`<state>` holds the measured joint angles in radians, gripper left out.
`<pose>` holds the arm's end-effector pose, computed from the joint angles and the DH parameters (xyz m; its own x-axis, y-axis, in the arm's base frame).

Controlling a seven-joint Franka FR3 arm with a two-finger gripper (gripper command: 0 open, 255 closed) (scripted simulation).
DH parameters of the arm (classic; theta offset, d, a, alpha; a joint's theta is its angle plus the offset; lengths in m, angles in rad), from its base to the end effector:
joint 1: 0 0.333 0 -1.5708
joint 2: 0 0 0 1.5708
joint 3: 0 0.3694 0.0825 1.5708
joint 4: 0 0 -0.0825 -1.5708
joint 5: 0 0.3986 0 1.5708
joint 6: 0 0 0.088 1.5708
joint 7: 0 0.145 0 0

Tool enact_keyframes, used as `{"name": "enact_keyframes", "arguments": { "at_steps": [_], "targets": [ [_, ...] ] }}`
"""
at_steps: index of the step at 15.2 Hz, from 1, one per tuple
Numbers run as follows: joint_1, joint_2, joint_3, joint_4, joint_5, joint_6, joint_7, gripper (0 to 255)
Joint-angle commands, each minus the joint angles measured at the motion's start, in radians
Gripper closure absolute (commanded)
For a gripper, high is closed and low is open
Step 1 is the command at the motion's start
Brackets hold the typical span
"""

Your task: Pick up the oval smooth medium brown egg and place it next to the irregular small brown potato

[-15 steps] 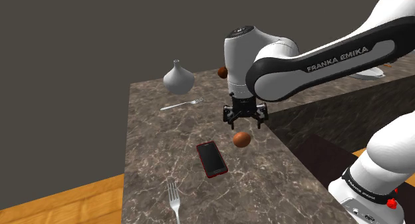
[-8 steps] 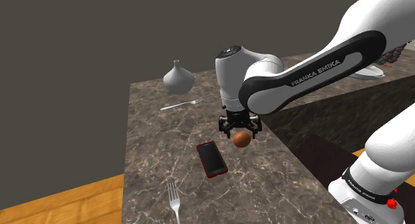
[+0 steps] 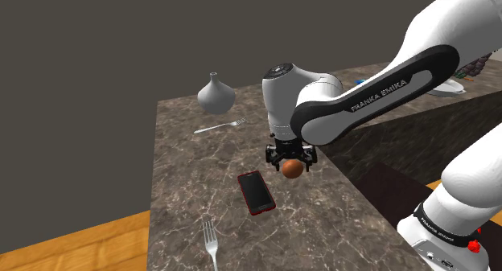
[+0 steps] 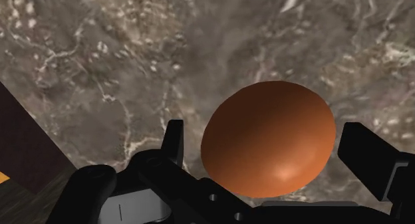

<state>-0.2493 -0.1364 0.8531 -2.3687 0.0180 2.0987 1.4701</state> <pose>0.3829 0.2658 0.3532 0.6325 -0.7714 0.0705 -0.7682 -0.6129 0.1852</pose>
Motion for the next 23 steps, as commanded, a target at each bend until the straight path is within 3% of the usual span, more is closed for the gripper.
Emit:
{"name": "enact_keyframes", "arguments": {
  "at_steps": [1,2,3,12,23],
  "targets": [
    [0.0,0.0,0.0,0.0,0.0,0.0,0.0,0],
    [0.0,0.0,0.0,0.0,0.0,0.0,0.0,0],
    [0.0,0.0,0.0,0.0,0.0,0.0,0.0,255],
    [0.0,0.0,0.0,0.0,0.0,0.0,0.0,255],
    [0.018,-0.107,-0.043,0.078,0.069,-0.156,-0.07,255]
  ]
}}
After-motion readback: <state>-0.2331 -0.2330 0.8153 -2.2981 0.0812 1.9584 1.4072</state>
